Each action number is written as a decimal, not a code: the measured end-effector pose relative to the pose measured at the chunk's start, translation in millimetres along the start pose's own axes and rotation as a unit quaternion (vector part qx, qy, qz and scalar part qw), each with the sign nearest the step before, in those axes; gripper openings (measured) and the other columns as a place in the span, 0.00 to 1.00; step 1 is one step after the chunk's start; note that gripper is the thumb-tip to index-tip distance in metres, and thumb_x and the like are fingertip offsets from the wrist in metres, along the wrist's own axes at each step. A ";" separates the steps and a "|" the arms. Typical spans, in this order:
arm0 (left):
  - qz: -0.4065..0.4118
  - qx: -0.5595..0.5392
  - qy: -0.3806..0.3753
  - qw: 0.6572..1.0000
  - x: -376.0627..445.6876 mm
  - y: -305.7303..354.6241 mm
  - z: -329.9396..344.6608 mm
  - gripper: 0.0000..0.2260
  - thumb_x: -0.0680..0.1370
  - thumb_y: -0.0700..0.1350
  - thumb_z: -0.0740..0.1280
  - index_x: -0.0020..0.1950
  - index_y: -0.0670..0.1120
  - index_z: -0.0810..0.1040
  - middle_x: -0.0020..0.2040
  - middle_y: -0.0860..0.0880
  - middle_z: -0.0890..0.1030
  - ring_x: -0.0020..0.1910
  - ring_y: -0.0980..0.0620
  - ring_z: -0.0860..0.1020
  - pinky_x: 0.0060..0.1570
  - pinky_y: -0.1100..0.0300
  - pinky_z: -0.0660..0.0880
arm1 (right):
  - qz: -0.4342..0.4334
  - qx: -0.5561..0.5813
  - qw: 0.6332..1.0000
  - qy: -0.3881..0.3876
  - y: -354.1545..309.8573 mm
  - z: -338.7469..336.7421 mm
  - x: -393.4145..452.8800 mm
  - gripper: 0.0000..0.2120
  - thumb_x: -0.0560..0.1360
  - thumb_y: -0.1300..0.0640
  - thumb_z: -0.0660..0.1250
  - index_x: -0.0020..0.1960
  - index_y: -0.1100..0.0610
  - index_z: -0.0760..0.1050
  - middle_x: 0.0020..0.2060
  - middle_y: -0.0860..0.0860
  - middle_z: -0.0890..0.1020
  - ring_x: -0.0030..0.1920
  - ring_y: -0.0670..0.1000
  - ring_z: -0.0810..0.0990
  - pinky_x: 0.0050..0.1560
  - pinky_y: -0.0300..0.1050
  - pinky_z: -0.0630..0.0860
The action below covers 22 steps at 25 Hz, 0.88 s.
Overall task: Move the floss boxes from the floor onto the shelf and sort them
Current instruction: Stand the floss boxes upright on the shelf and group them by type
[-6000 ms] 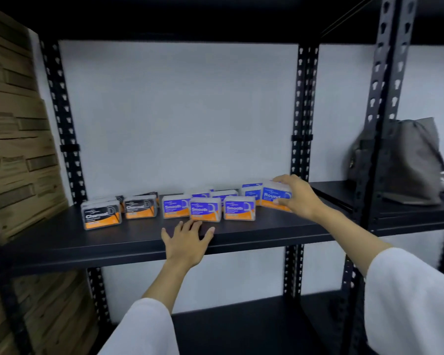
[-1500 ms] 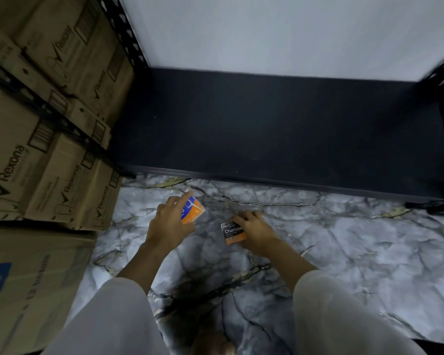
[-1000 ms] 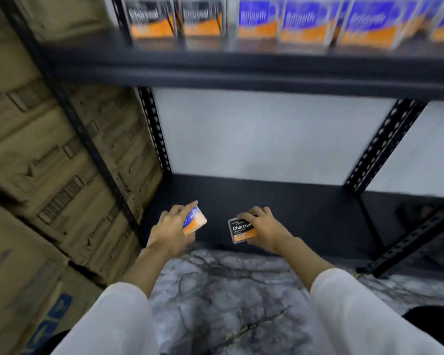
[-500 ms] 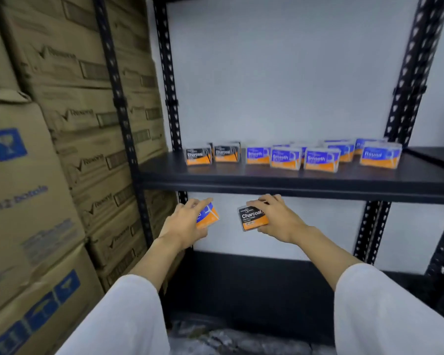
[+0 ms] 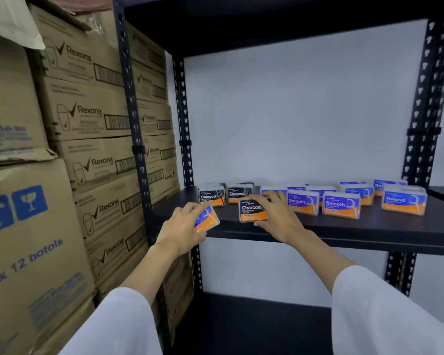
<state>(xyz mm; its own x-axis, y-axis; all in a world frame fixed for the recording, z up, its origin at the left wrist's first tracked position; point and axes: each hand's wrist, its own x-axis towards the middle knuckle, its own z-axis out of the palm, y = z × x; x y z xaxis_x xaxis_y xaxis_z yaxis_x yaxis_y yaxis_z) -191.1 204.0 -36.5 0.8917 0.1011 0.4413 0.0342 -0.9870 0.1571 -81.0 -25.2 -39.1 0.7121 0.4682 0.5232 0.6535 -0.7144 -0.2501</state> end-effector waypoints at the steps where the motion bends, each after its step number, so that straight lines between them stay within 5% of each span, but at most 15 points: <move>1: -0.002 0.000 0.004 1.000 5.5 -6.1 -1.8 0.36 0.75 0.50 0.69 0.76 0.61 0.52 0.70 0.55 0.64 0.64 0.51 0.66 0.53 0.55 0.73 | 0.005 -0.002 1.000 -0.002 -1.0 4.3 8.8 0.35 0.72 0.54 0.72 0.74 0.46 0.60 0.70 0.52 0.64 0.70 0.54 0.58 0.67 0.52 0.67; 6: -0.035 -0.019 0.042 0.998 34.6 -36.0 3.8 0.37 0.72 0.50 0.70 0.76 0.57 0.54 0.68 0.55 0.68 0.63 0.52 0.67 0.49 0.59 0.69 | 0.018 0.022 1.000 -0.008 3.8 37.4 49.6 0.35 0.72 0.55 0.72 0.74 0.47 0.60 0.70 0.52 0.63 0.71 0.54 0.57 0.67 0.51 0.69; 16: 0.005 -0.006 0.040 0.999 92.9 -41.0 39.7 0.33 0.74 0.51 0.71 0.75 0.57 0.59 0.72 0.58 0.66 0.69 0.54 0.61 0.58 0.55 0.69 | 0.017 0.076 0.996 0.039 18.7 70.9 92.2 0.26 0.75 0.66 0.66 0.68 0.47 0.67 0.67 0.51 0.65 0.68 0.52 0.58 0.65 0.47 0.70; 22: 0.031 -0.083 0.078 0.993 90.1 -51.6 53.3 0.33 0.74 0.54 0.71 0.75 0.56 0.60 0.74 0.56 0.64 0.72 0.56 0.58 0.65 0.54 0.68 | -0.013 0.047 0.998 0.047 17.7 73.0 92.9 0.25 0.77 0.63 0.64 0.71 0.48 0.65 0.69 0.51 0.66 0.70 0.52 0.59 0.69 0.47 0.67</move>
<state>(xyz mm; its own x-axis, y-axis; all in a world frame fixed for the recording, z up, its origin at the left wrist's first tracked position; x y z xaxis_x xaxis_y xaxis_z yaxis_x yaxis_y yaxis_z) -88.5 257.3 -51.9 0.8081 0.0724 0.5846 -0.1043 -0.9592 0.2630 15.5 43.6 -54.4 0.6702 0.4314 0.6040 0.6956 -0.6489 -0.3083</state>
